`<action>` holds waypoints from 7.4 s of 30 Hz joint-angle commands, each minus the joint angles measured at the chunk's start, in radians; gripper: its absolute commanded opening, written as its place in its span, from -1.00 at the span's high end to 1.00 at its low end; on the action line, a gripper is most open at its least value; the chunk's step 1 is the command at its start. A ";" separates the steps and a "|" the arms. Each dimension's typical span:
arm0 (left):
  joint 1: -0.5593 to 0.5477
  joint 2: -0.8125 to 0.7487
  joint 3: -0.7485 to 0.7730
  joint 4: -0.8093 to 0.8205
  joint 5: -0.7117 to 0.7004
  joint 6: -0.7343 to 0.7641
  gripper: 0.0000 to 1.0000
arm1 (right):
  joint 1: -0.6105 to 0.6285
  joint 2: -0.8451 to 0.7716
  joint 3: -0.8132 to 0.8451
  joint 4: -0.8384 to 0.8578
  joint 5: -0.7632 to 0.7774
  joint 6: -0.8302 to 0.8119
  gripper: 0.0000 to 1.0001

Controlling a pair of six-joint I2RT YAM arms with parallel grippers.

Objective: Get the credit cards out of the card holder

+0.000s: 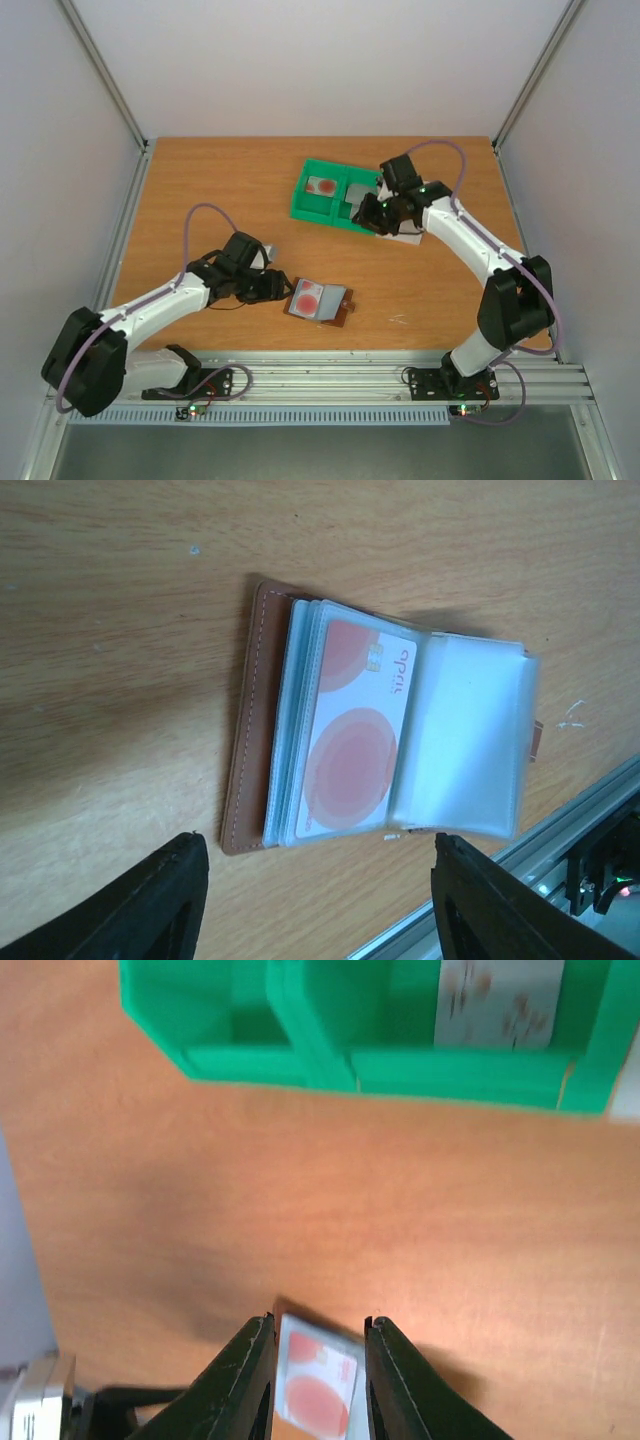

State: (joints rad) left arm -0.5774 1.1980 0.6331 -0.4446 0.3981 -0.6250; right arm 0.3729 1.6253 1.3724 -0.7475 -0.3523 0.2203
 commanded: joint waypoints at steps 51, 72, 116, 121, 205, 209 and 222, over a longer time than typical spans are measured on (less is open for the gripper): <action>0.005 0.118 -0.105 0.322 0.176 -0.188 0.22 | 0.452 -0.014 -0.564 0.490 0.069 0.119 0.74; 0.004 0.311 -0.089 0.389 0.181 -0.141 0.66 | 0.427 0.004 -0.632 0.607 -0.013 0.148 0.78; 0.004 0.325 -0.114 0.288 0.091 -0.107 0.60 | 0.383 -0.043 -0.688 0.696 -0.108 0.166 0.69; 0.004 0.331 -0.124 0.316 0.110 -0.129 0.78 | 0.383 0.003 -0.696 0.722 -0.105 0.181 0.67; 0.001 0.323 -0.092 0.292 0.041 -0.131 0.96 | 0.331 0.128 -0.776 1.126 -0.323 0.270 0.69; 0.001 0.320 -0.090 0.280 0.030 -0.124 0.97 | 0.331 0.134 -0.777 1.125 -0.320 0.265 0.69; -0.001 0.190 -0.041 0.151 0.008 -0.144 0.72 | 0.331 0.080 -0.802 1.088 -0.283 0.265 0.68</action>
State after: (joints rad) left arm -0.5739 1.4425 0.5636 -0.2195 0.4492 -0.7700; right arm 0.6956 1.7264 0.5827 0.3500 -0.6621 0.4953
